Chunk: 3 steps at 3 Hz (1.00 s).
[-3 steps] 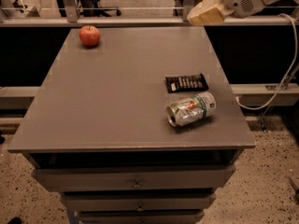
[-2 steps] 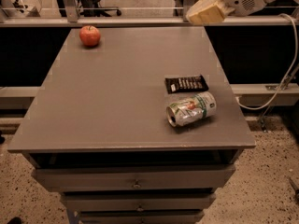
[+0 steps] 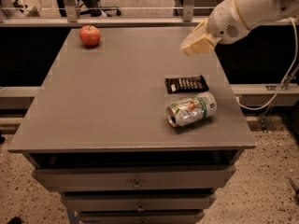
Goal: Pick rxbar chocolate
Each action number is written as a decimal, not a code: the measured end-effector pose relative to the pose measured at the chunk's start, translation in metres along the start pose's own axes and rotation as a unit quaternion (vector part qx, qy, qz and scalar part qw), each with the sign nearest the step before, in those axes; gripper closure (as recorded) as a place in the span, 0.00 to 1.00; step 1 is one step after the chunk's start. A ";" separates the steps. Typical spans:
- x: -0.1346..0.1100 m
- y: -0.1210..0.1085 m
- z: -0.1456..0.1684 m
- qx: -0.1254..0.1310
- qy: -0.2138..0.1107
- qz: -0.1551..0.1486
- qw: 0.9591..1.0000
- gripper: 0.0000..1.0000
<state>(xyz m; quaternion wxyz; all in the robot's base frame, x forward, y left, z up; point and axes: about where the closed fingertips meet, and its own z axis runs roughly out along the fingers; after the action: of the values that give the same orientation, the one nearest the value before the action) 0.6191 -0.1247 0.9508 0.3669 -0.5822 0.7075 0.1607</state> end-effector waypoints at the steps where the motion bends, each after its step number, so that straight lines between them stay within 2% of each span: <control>1: 0.022 0.008 0.027 -0.023 0.038 0.018 0.999 0.12; 2: 0.038 0.013 0.046 -0.032 0.066 0.026 0.997 0.00; 3: 0.055 0.014 0.063 -0.034 0.083 0.038 0.995 0.00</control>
Offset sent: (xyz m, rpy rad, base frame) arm 0.0012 0.0046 -0.0884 -0.1632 0.1563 -0.0363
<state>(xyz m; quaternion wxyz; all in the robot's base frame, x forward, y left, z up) 0.6238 -0.1185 0.8661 0.2799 -0.5783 0.7515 0.1498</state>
